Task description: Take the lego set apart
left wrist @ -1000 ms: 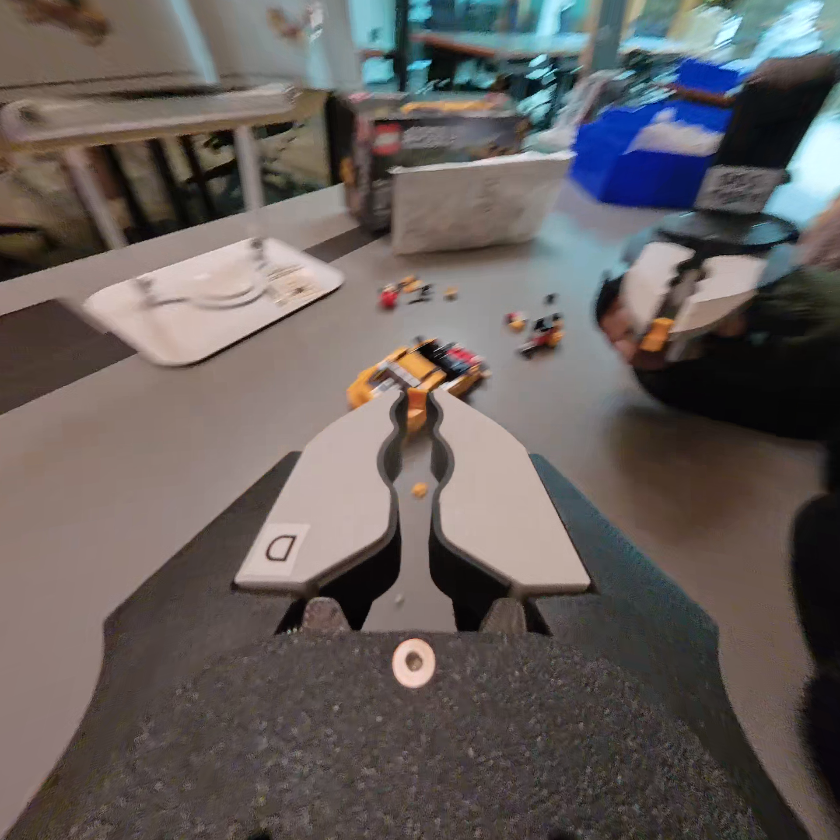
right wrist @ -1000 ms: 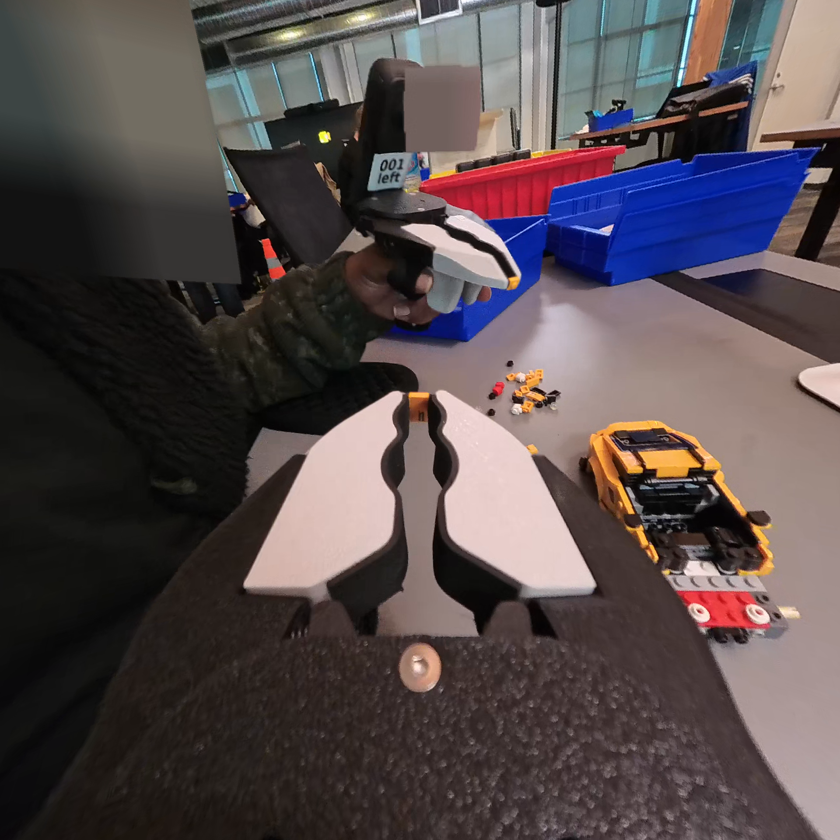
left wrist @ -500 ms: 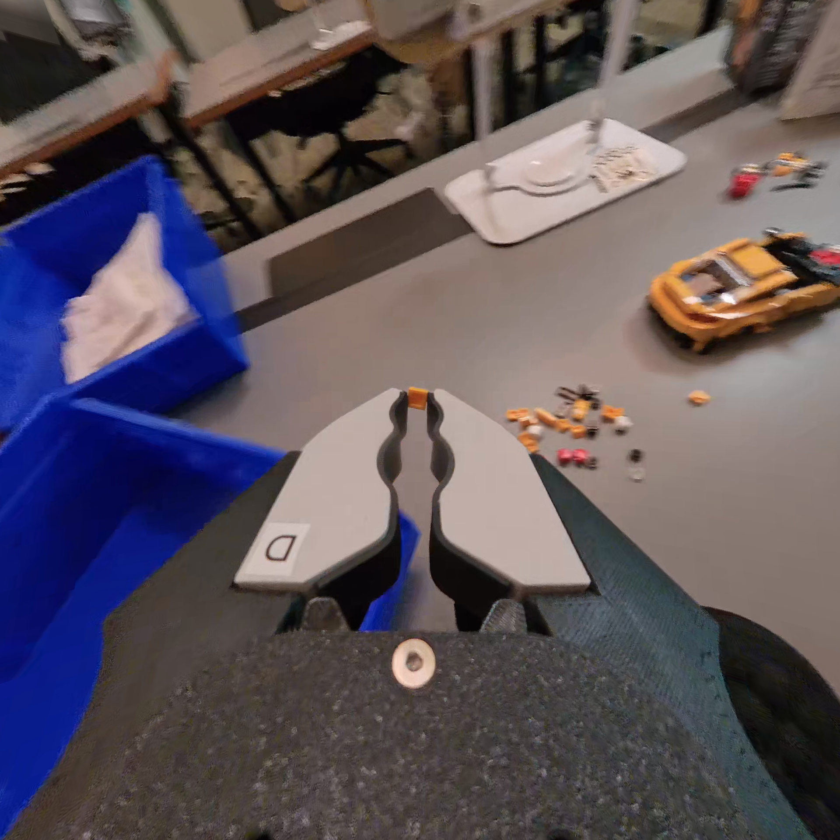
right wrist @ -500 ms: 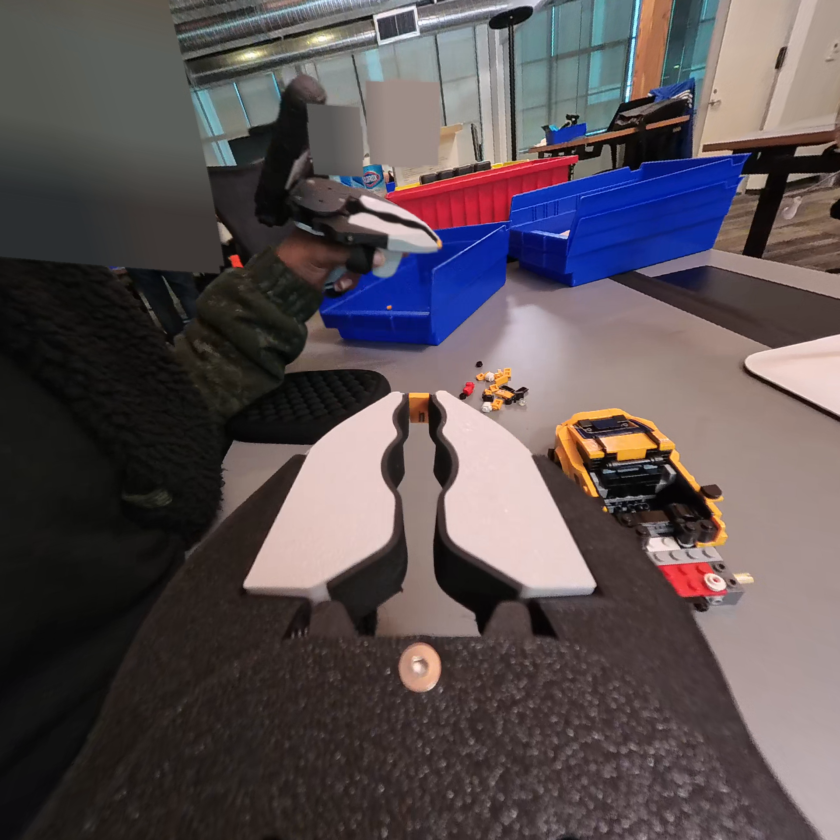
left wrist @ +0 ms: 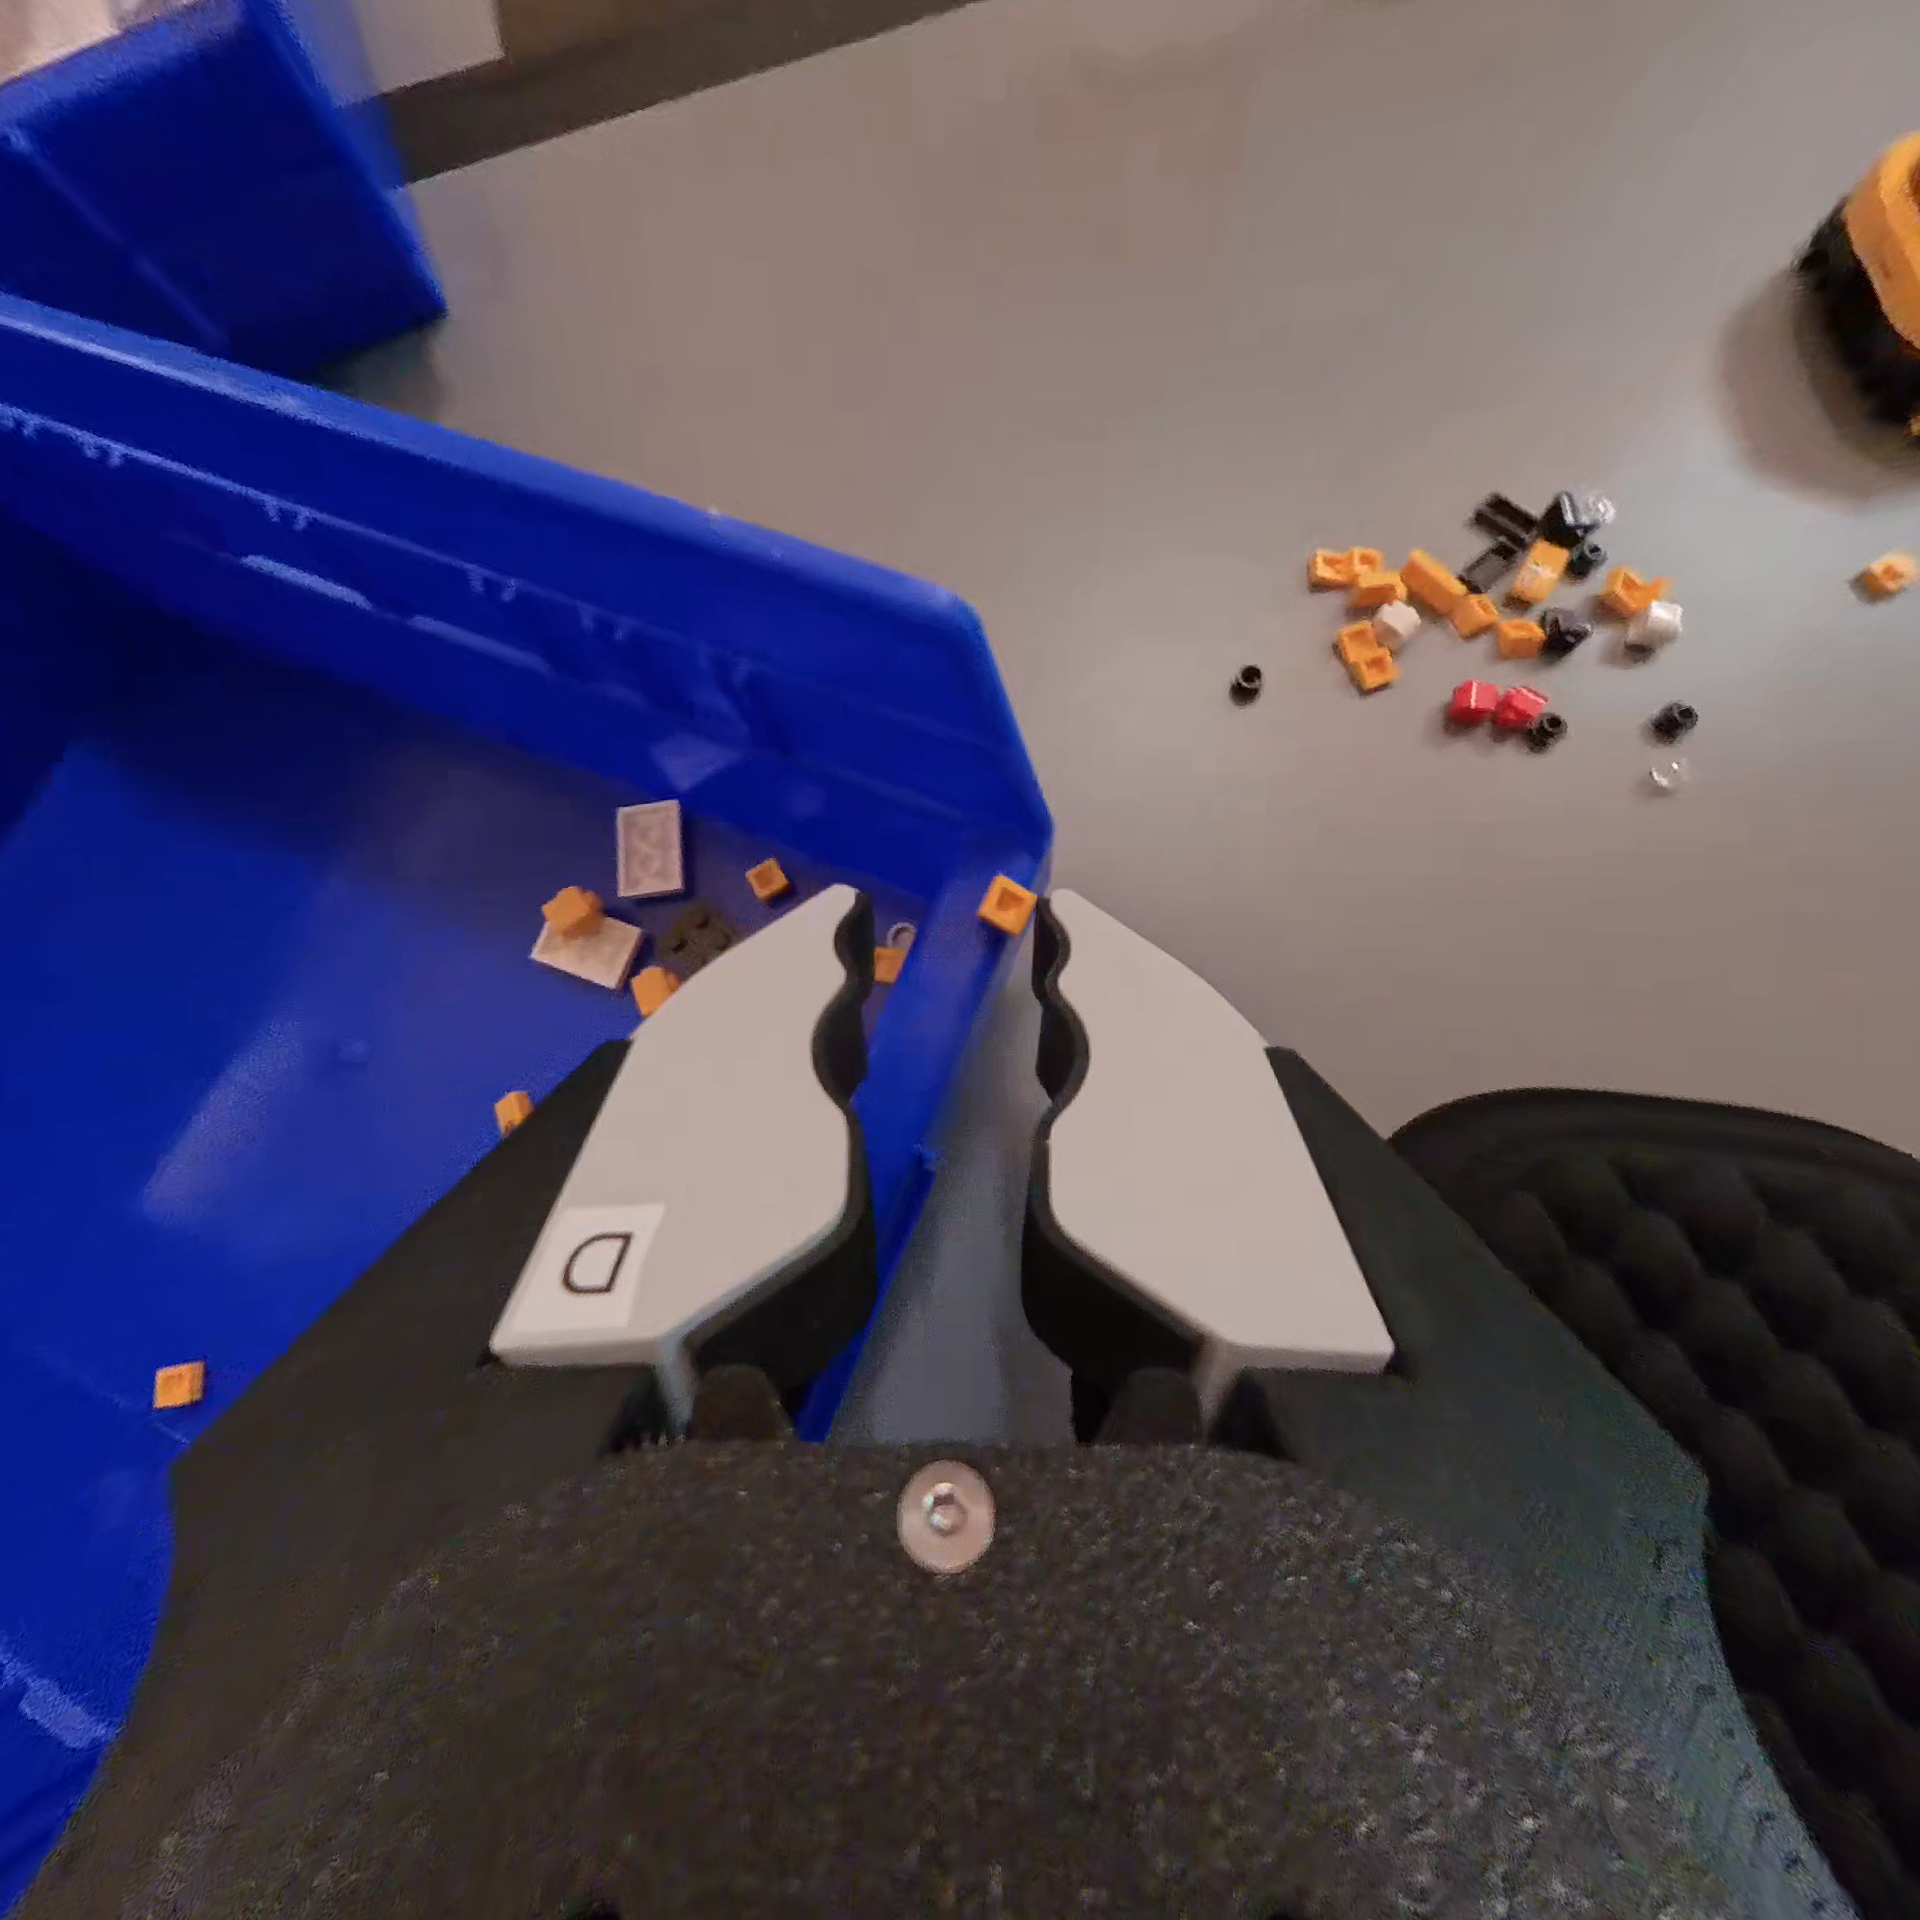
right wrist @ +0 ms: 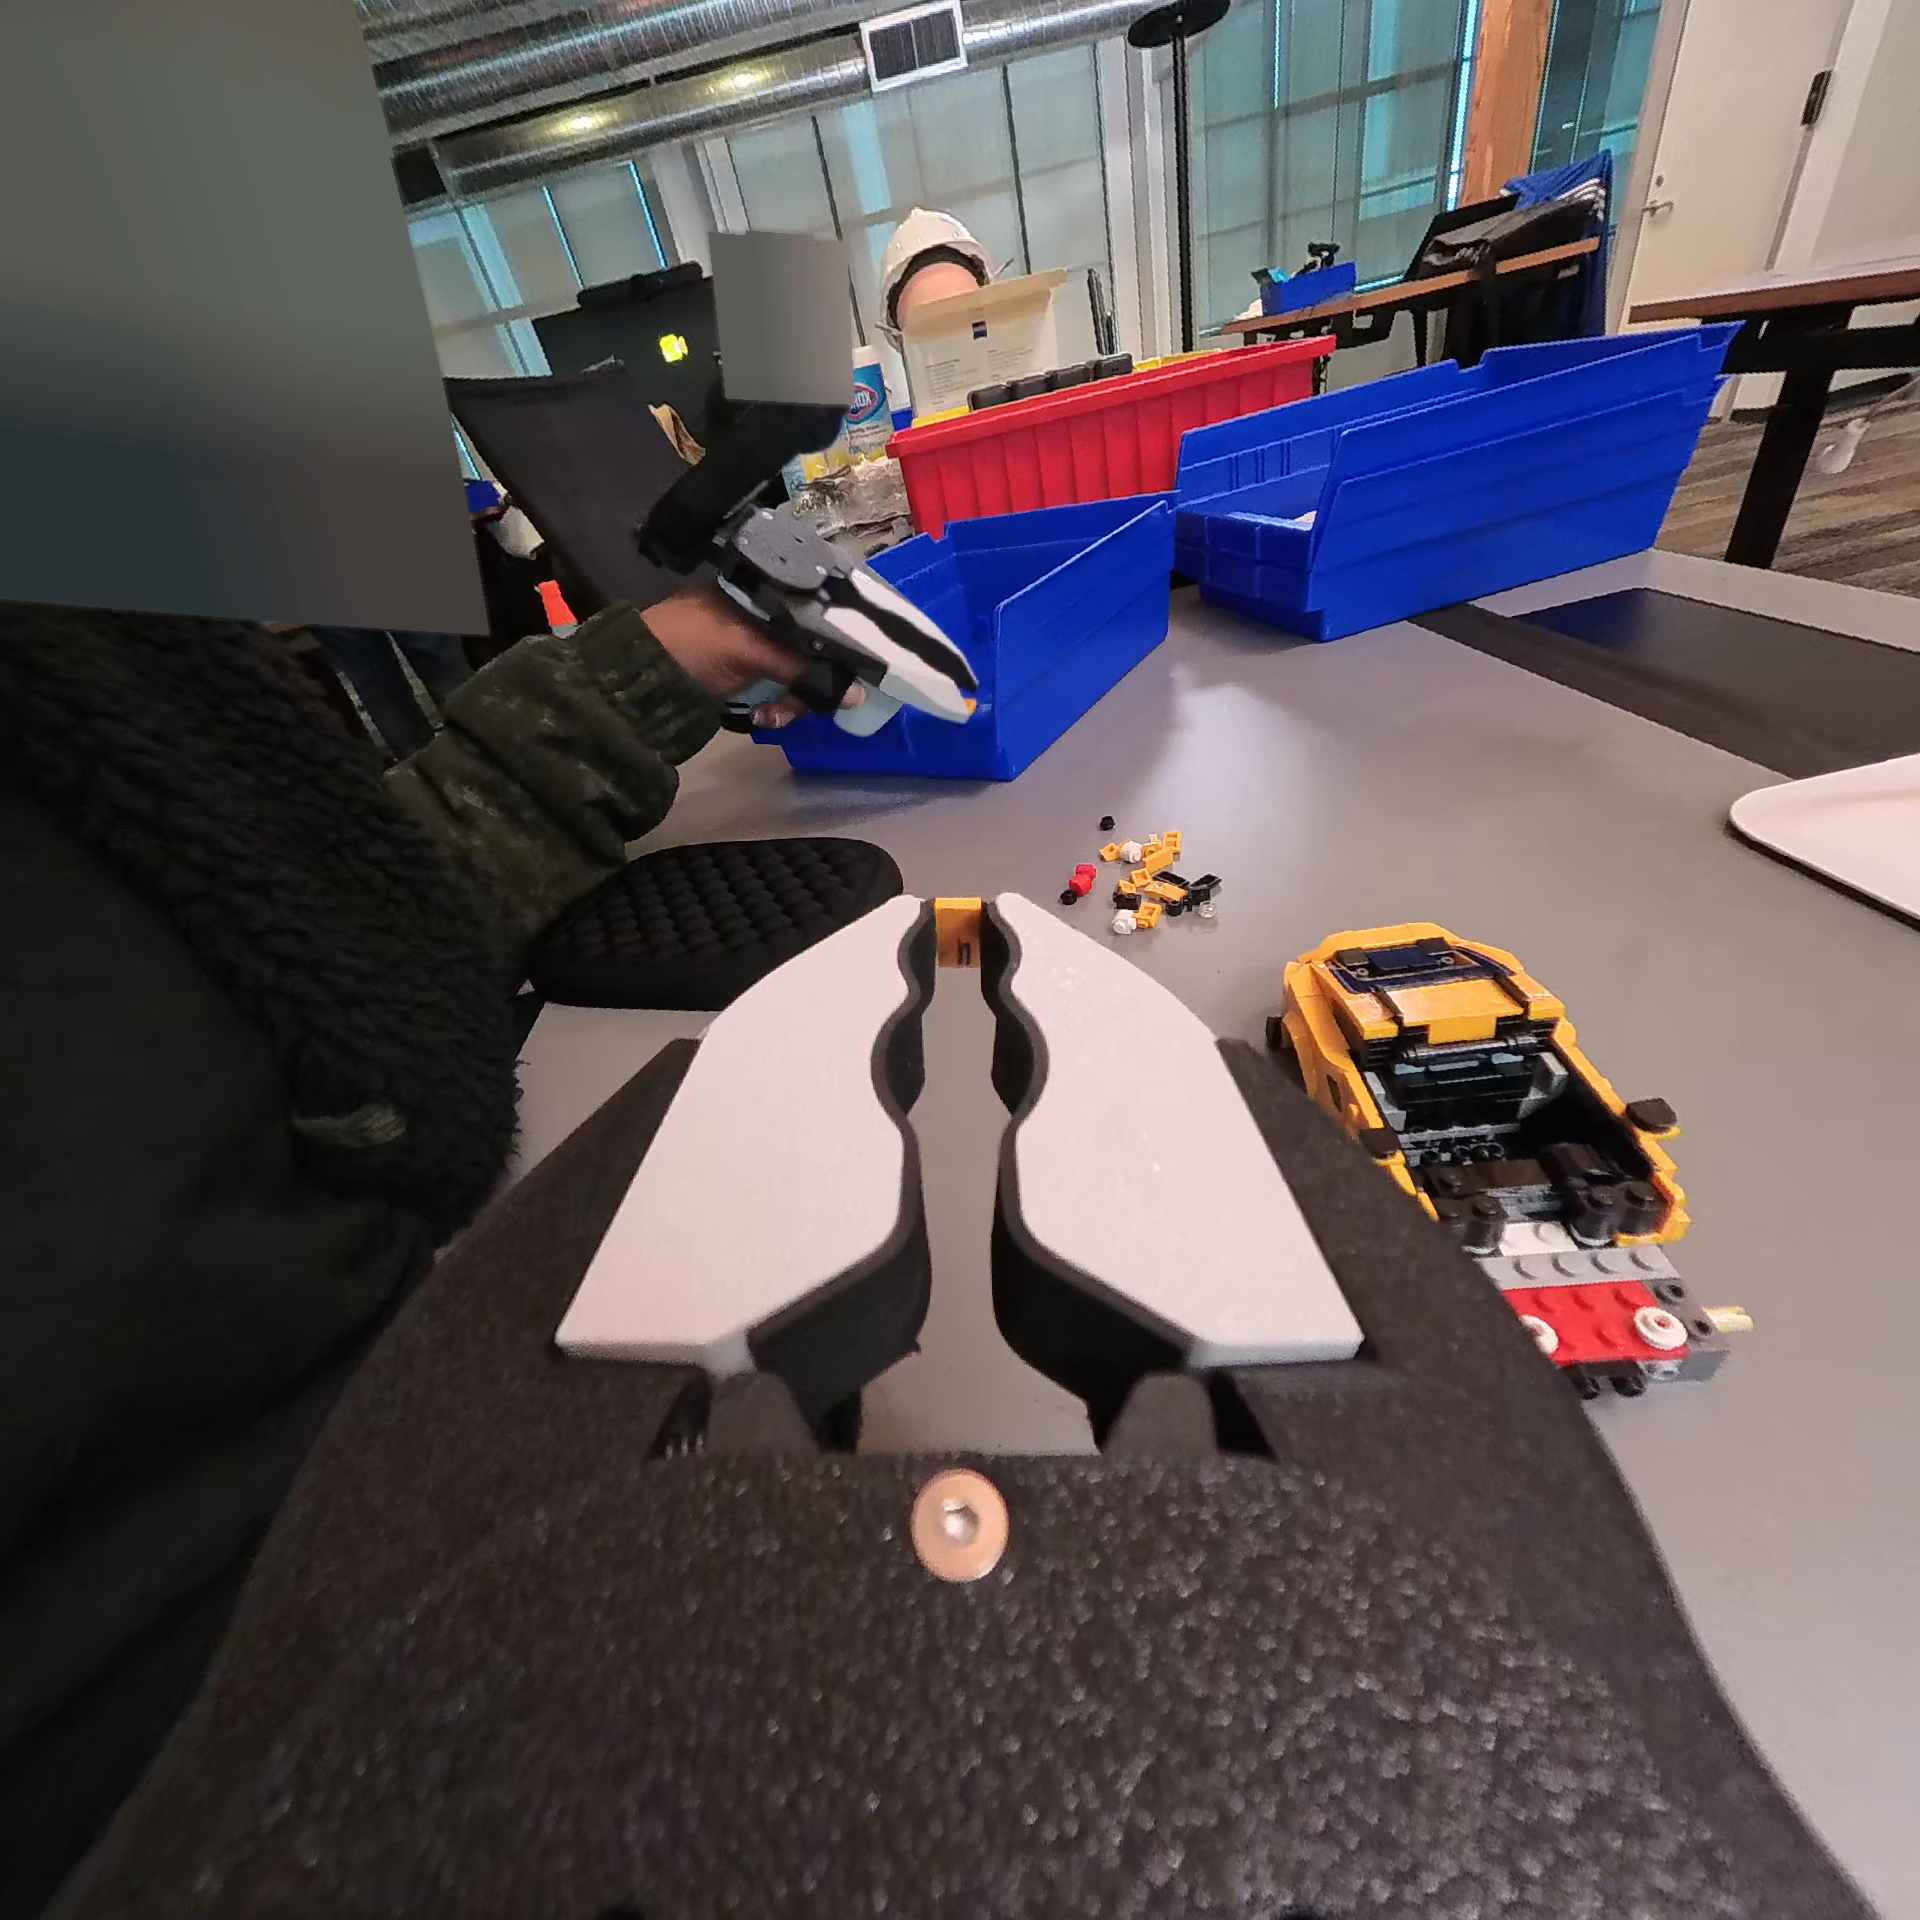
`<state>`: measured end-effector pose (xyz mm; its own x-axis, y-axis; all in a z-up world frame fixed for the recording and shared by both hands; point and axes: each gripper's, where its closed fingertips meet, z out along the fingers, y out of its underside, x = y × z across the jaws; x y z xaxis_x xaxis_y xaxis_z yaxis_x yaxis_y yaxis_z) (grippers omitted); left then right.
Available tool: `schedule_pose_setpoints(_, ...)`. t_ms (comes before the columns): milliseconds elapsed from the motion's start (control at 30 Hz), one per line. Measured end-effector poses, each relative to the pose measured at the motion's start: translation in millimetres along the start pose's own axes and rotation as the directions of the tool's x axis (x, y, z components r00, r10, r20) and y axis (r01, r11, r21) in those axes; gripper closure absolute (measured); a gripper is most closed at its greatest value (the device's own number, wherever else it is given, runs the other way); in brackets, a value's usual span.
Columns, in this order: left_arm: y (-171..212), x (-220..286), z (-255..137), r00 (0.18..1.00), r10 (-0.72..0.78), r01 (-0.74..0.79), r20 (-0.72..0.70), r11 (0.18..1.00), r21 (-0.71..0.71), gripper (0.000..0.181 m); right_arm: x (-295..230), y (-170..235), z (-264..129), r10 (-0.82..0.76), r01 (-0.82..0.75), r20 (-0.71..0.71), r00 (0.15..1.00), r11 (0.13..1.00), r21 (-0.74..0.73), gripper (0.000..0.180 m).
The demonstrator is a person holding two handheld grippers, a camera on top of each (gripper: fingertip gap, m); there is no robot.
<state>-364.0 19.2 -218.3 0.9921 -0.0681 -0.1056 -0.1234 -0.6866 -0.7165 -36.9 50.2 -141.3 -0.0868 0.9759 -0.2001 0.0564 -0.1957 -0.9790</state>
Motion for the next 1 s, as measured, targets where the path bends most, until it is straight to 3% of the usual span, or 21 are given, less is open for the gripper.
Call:
schedule_pose_setpoints(367, -8, 20, -6, 0.993, 0.085, -0.081, -0.084, 0.995, 0.051, 0.153, -2, 0, 0, -0.002, 0.002, 0.004, 1.0, 1.0, -0.002, 0.172)
schedule_pose_setpoints(467, -13, 26, -13, 0.989, 0.105, -0.096, -0.107, 0.992, 0.082, 0.165, -2, -1, 0, -0.002, 0.002, 0.005, 1.0, 1.0, -0.001, 0.172)
schedule_pose_setpoints(567, -3, 41, -6, 0.98, 0.109, -0.109, -0.169, 0.994, 0.008, 0.177, -3, 0, 0, -0.004, 0.004, 0.007, 1.0, 1.0, -0.003, 0.172)
schedule_pose_setpoints(700, 17, 50, 20, 0.984, 0.086, -0.106, -0.156, 0.987, -0.124, 0.166, -4, 0, 0, -0.01, 0.01, 0.006, 1.0, 1.0, -0.007, 0.172)
schedule_pose_setpoints(1000, 25, 39, 38, 0.99, 0.141, -0.138, -0.001, 0.965, -0.222, 0.166, -3, -3, -3, -0.008, 0.008, 0.001, 1.0, 1.0, 0.004, 0.172)
